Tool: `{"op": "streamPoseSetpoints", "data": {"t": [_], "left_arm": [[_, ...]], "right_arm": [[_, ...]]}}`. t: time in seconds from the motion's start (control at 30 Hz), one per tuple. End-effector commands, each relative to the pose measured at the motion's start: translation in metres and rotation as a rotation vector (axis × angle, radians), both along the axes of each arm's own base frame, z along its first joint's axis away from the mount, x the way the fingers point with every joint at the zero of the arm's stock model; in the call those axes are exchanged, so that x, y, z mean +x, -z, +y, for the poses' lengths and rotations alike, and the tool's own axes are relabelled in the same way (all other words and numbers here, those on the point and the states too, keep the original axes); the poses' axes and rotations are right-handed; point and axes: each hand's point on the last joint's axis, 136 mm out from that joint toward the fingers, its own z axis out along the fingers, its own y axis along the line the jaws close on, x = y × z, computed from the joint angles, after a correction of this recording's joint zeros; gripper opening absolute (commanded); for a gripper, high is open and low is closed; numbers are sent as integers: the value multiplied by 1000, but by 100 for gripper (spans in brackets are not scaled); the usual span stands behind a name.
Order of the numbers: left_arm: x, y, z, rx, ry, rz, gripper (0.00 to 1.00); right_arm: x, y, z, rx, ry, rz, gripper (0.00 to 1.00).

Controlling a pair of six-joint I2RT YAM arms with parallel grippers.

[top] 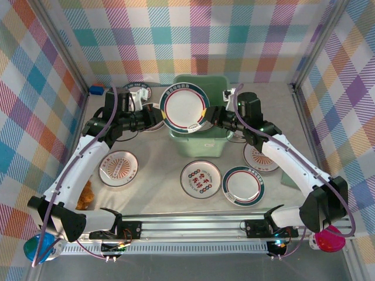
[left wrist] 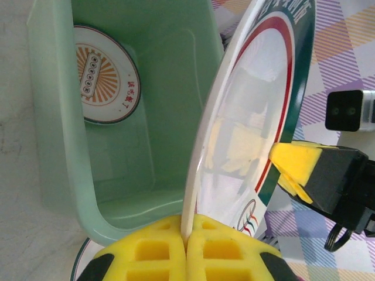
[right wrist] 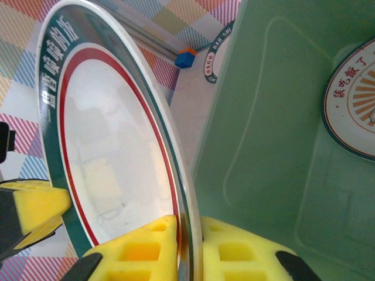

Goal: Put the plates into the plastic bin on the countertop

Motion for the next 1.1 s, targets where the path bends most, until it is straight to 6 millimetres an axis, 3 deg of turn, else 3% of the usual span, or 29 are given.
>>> {"op": "streamPoseSetpoints", "data": {"t": [0.0, 0.1, 0.2, 0.3, 0.47, 0.6, 0.83, 1.07], "left_arm": [[-2, -13, 1, 2, -2, -57, 8], [0, -20, 5, 29, -11, -88, 22], [5, -27, 7, 67, -14, -114, 52], [16, -29, 20, 116, -48, -138, 67], [40, -26, 49, 91, -129, -119, 73], [54, 3, 54, 125, -134, -48, 74], [78, 41, 33, 76, -59, 15, 74], [86, 79, -4, 88, 27, 104, 72]], "right_arm": [[-2, -9, -1, 18, 15, -16, 11], [2, -16, -5, 23, 48, -22, 7], [11, -20, -8, 5, 93, -10, 5], [27, -22, -13, -17, 160, 8, 2], [60, -23, -23, 10, 306, 54, 1], [83, -7, -34, -24, 455, 161, 1], [105, 13, -49, -48, 686, 249, 0], [103, 45, -48, -97, 825, 380, 0]]}}
